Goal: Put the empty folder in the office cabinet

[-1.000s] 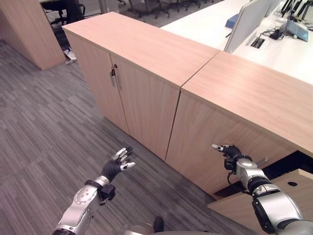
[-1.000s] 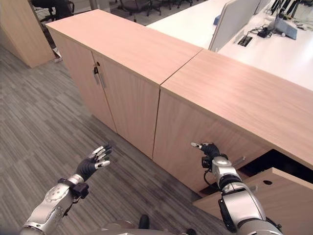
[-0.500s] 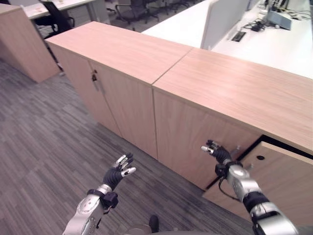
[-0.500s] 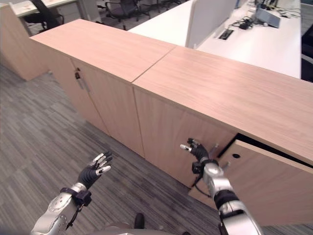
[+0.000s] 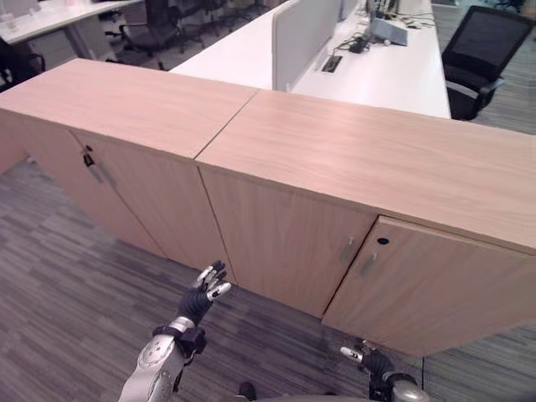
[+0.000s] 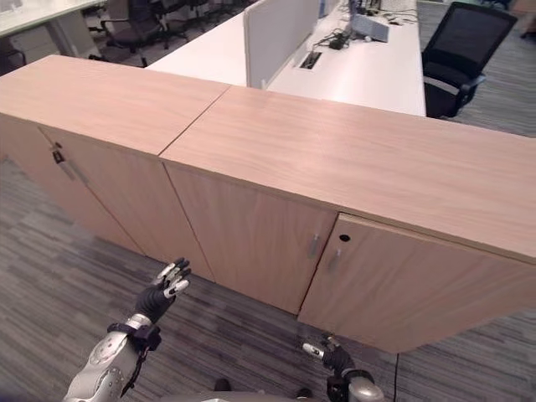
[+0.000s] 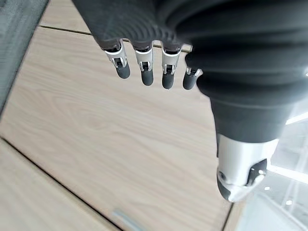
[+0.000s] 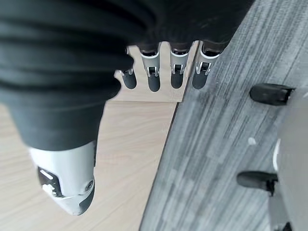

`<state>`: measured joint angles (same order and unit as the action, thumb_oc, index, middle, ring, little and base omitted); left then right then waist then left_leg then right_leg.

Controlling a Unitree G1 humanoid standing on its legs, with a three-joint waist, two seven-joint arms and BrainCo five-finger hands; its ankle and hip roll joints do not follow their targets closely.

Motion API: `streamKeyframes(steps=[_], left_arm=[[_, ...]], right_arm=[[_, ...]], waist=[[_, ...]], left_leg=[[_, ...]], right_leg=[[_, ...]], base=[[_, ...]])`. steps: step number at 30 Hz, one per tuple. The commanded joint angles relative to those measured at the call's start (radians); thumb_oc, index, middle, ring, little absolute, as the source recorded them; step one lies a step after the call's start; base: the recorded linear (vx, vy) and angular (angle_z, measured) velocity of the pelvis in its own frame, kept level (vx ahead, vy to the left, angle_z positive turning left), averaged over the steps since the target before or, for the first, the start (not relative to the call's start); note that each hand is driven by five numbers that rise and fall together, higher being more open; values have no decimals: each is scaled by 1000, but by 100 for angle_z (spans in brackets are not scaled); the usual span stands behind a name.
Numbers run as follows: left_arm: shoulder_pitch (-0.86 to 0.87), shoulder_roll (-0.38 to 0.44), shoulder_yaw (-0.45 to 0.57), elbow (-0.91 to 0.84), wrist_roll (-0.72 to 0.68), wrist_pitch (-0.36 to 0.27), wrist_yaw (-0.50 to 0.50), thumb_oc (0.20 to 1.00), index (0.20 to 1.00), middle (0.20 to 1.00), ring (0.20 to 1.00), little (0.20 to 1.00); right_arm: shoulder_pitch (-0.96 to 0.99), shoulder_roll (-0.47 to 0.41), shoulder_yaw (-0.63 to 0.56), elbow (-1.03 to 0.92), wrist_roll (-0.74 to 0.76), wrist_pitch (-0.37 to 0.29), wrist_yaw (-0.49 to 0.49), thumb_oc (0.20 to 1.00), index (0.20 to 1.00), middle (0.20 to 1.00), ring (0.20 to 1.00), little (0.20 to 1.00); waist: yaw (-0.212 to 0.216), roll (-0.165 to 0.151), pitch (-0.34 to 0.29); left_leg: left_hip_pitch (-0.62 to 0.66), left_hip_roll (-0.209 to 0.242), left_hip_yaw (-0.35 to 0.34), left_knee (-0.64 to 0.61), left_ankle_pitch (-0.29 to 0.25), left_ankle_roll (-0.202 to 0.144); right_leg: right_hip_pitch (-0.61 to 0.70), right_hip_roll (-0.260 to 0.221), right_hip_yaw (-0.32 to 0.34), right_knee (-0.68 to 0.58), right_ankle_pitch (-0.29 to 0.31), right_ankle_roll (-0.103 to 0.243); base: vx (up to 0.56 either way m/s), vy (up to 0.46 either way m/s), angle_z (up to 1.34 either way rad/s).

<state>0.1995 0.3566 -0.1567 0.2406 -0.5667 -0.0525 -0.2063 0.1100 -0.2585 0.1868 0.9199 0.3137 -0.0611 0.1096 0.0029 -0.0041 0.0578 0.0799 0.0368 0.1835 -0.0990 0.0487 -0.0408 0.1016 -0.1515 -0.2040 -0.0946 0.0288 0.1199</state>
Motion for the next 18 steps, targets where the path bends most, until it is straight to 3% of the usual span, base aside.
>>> streamKeyframes(steps=[1, 18], left_arm=[[-37, 7, 8, -11, 68, -44, 10, 1000, 1000, 1000, 1000, 1000], [-62, 28, -45, 162, 250, -59, 18, 1000, 1000, 1000, 1000, 1000]], right_arm=[[-84, -19, -12, 25, -47, -21, -7, 1000, 1000, 1000, 1000, 1000], [-137, -28, -68, 126, -6, -29, -35, 1000, 1000, 1000, 1000, 1000]], waist=[[13, 2, 23], [-18, 21, 25]], left_leg=[[51, 98, -95, 12, -77, -65], [76, 103, -49, 12, -83, -65]], right_leg=[[28, -65, -47, 7, 13, 89], [19, -71, -26, 9, 23, 95]], base=[[-15, 9, -19], [-5, 9, -7]])
